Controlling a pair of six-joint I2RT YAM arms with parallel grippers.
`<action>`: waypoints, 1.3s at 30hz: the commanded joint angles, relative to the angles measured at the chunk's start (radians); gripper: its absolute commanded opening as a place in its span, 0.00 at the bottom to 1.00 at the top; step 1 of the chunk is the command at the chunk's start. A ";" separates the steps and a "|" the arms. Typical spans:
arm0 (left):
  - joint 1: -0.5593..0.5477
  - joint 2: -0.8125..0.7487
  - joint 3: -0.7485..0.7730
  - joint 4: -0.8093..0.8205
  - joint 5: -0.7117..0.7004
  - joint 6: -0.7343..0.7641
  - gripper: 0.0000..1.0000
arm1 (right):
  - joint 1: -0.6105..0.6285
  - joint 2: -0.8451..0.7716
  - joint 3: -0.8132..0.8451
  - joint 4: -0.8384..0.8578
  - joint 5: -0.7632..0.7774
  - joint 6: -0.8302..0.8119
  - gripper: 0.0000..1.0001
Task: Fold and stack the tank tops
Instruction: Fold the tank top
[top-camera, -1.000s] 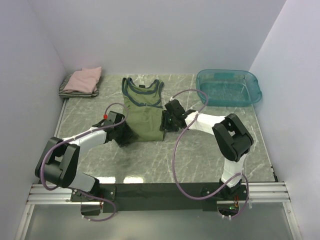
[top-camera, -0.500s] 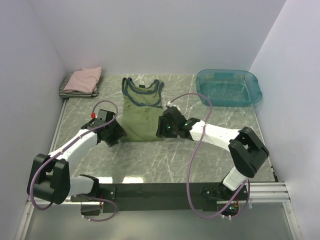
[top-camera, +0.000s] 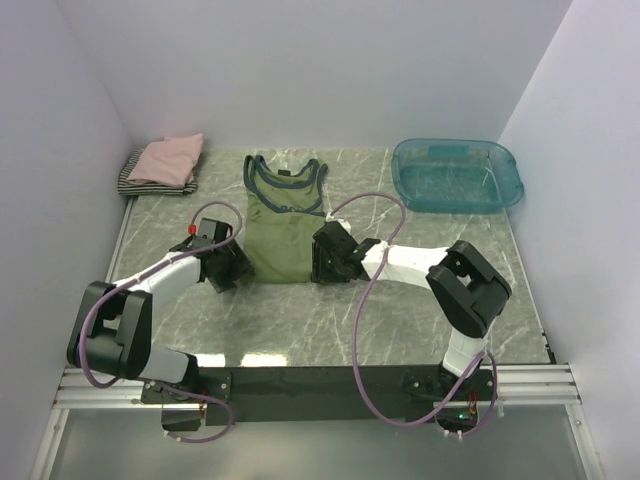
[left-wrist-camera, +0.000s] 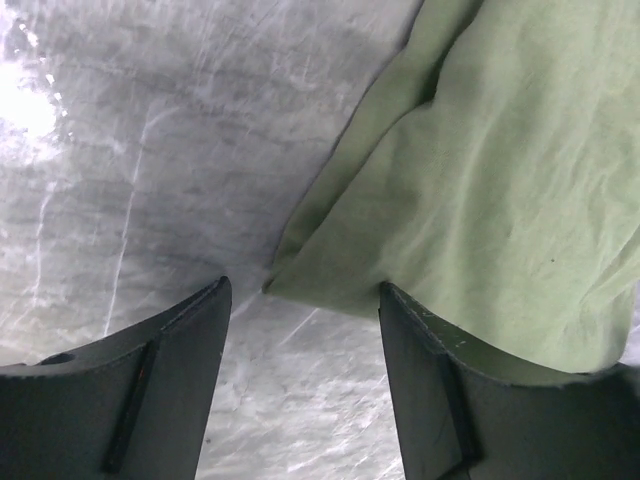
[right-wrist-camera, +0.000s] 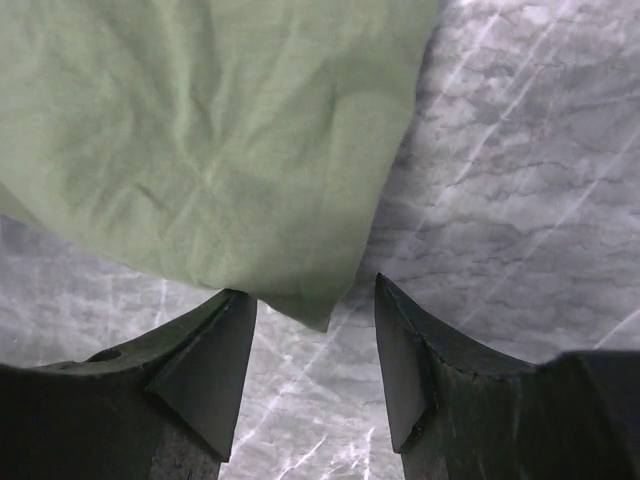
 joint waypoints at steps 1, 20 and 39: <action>0.001 0.021 -0.018 0.035 -0.018 0.024 0.67 | -0.004 0.020 0.018 0.018 0.044 0.009 0.57; -0.040 0.110 0.005 0.032 -0.057 -0.054 0.17 | -0.045 0.046 0.088 -0.093 -0.015 -0.066 0.01; -0.232 -0.246 -0.110 -0.351 0.015 -0.226 0.01 | 0.180 -0.279 -0.229 -0.300 -0.265 -0.071 0.00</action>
